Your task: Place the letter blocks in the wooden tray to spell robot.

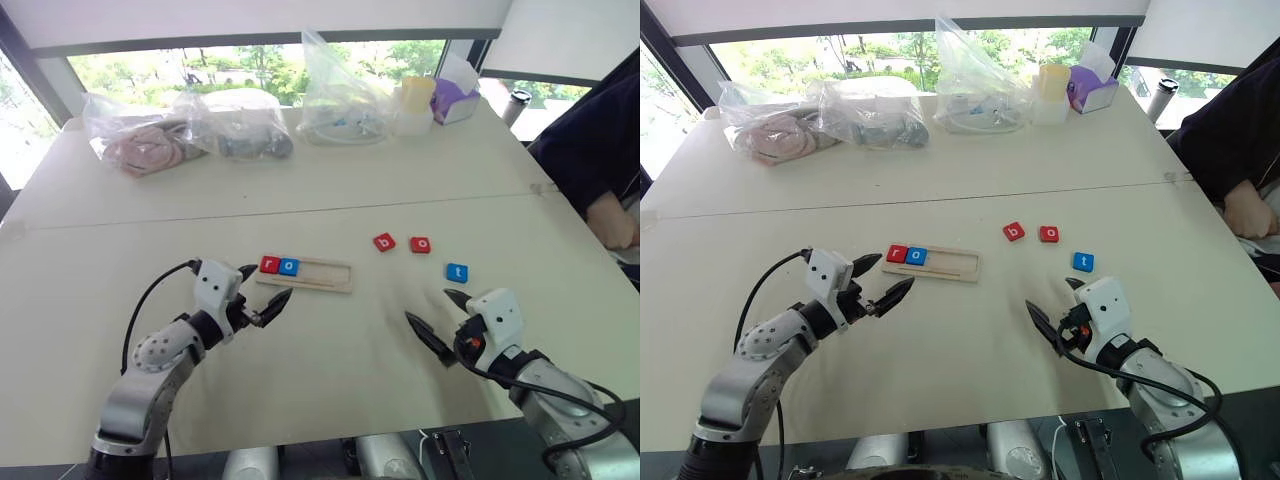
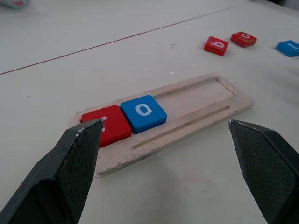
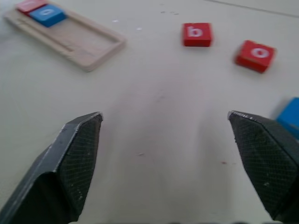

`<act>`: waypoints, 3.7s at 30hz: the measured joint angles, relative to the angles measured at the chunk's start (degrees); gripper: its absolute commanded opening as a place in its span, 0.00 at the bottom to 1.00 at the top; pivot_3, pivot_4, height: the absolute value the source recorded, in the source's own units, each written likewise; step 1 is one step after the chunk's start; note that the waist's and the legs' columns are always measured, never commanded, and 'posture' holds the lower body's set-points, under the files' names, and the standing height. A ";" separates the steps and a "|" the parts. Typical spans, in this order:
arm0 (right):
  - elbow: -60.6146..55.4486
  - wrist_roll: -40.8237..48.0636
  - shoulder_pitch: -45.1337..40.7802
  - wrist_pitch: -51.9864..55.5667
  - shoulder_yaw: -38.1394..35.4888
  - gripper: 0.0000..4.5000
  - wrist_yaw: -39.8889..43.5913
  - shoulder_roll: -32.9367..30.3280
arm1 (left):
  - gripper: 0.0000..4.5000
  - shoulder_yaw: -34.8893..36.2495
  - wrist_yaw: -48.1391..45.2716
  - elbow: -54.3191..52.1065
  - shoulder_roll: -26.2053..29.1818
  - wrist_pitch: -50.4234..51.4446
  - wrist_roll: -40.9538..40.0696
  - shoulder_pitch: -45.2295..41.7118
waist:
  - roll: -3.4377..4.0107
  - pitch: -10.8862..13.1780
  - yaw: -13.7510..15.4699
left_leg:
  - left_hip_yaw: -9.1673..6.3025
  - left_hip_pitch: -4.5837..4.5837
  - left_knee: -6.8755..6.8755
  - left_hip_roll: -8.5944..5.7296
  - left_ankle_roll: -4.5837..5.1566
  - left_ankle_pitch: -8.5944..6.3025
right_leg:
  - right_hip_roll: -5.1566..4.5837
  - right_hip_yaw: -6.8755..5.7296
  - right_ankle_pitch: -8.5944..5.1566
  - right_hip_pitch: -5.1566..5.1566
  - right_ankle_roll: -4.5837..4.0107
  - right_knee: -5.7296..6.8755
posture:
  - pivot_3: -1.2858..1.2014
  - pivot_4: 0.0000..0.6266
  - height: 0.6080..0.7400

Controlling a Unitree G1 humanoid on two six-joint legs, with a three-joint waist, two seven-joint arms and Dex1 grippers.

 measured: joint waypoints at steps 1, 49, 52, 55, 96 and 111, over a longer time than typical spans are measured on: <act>0.19 1.26 -1.35 0.71 -0.45 0.98 1.47 -1.52 | 1.00 0.18 -1.25 0.77 1.02 0.54 -0.91 -1.80 | 0.00 0.00 0.00 | 0.00 0.00 0.01 -0.01 0.00 0.00 | 0.00 0.00 0.00 0.01 0.00 0.00 | 0.52 0.24 1.00; -6.93 7.61 -14.19 9.35 6.38 0.98 0.18 -10.43 | 1.00 -17.21 -52.48 98.23 4.44 -55.33 26.12 -60.56 | -0.11 0.11 0.19 | -0.16 -0.84 0.85 -0.15 0.11 -0.03 | 0.07 -0.08 0.30 -0.60 0.28 0.73 | 0.52 0.24 1.00; -6.94 7.61 -14.17 9.38 6.46 0.98 0.04 -10.48 | 1.00 -16.62 -51.95 98.32 4.16 -55.26 27.09 -60.67 | -0.12 0.11 0.26 | -0.17 -0.78 0.89 -0.16 0.12 -0.02 | 0.07 -0.08 0.29 -0.53 0.29 0.76 | 0.52 0.24 1.00; -6.94 7.61 -14.10 9.43 6.53 0.98 -0.20 -10.52 | 1.00 -15.99 -51.57 98.38 3.88 -54.97 28.16 -60.67 | -0.12 0.10 0.33 | -0.18 -0.75 0.91 -0.17 0.11 -0.02 | 0.07 -0.08 0.30 -0.49 0.28 0.79 | 0.52 0.24 1.00; -6.61 6.50 -15.34 9.48 7.26 1.00 -0.08 -11.79 | 0.69 -13.97 -48.78 46.90 -0.16 -28.71 27.18 -34.50 | 0.09 -0.33 1.78 | -0.16 -0.14 0.91 -0.36 0.31 -0.14 | -0.19 0.01 0.14 0.11 0.46 0.79 | 0.52 0.24 1.00; -5.62 6.36 -16.20 9.28 7.75 1.00 0.93 -11.73 | 0.69 -18.55 -35.35 13.08 5.62 -4.70 29.67 -20.10 | 0.11 -0.35 1.59 | -0.13 0.07 0.88 -0.34 0.38 -0.19 | -0.18 0.05 -0.14 0.26 0.48 0.78 | 0.52 0.24 1.00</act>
